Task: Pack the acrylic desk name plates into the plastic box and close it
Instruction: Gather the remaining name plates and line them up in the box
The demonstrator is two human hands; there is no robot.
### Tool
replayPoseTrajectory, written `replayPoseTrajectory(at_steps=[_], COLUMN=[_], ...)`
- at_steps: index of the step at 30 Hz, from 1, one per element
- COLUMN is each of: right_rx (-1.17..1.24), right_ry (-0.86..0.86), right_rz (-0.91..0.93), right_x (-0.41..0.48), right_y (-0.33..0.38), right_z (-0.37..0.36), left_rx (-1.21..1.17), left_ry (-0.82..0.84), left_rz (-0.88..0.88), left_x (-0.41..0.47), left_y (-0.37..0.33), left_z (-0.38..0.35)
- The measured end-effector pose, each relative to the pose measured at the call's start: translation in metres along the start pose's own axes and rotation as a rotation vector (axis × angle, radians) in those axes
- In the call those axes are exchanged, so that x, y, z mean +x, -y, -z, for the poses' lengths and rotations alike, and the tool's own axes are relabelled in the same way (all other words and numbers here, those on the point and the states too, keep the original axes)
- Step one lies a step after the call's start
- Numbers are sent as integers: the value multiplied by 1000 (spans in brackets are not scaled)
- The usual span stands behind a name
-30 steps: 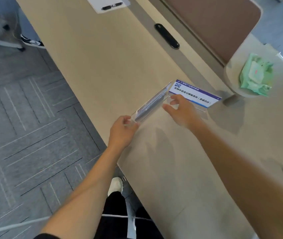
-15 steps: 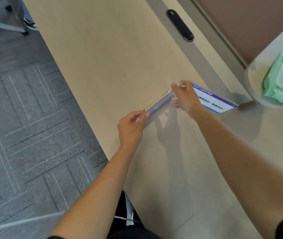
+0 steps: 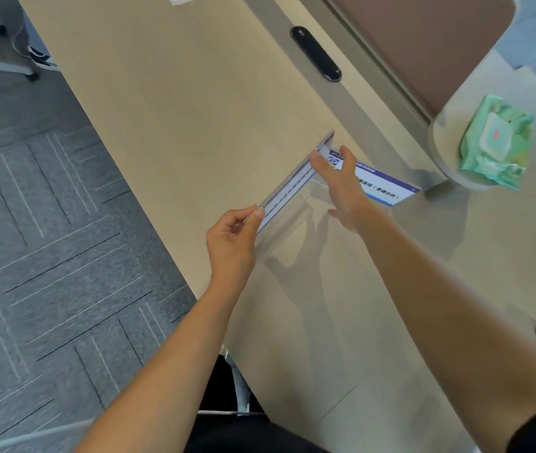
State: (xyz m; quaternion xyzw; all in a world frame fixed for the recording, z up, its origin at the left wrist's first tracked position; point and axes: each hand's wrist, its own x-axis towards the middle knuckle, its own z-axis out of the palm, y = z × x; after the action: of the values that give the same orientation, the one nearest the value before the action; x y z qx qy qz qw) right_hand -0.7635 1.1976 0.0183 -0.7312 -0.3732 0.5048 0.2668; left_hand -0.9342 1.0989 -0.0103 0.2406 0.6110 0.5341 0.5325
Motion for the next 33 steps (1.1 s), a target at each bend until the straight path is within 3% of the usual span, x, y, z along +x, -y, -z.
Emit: replayPoseTrajectory(at_steps=[5,11,16,21,26,33], right_rx=[261,143,99,85,10,93], right_ry=[27,66,197,208,153,-116], right_rz=[49,155,191,205,170,248], right_x=[-25,-51,-79,-112,-151,-209], right_y=[3,8,11,8,-3,-28], right_z=[-2,24,51,76,115,176], left_rx=[-103,44,245,269,294,329], left_ry=[97,417,787,942,1076,1286], left_rz=[39,38,203,200,103,122], left_x=[-28,-38,-41,-68,-96,-146], left_y=[-6,-11,-18,-20,-15,-25], left_z=[-4,7,10,-15,-36,-64])
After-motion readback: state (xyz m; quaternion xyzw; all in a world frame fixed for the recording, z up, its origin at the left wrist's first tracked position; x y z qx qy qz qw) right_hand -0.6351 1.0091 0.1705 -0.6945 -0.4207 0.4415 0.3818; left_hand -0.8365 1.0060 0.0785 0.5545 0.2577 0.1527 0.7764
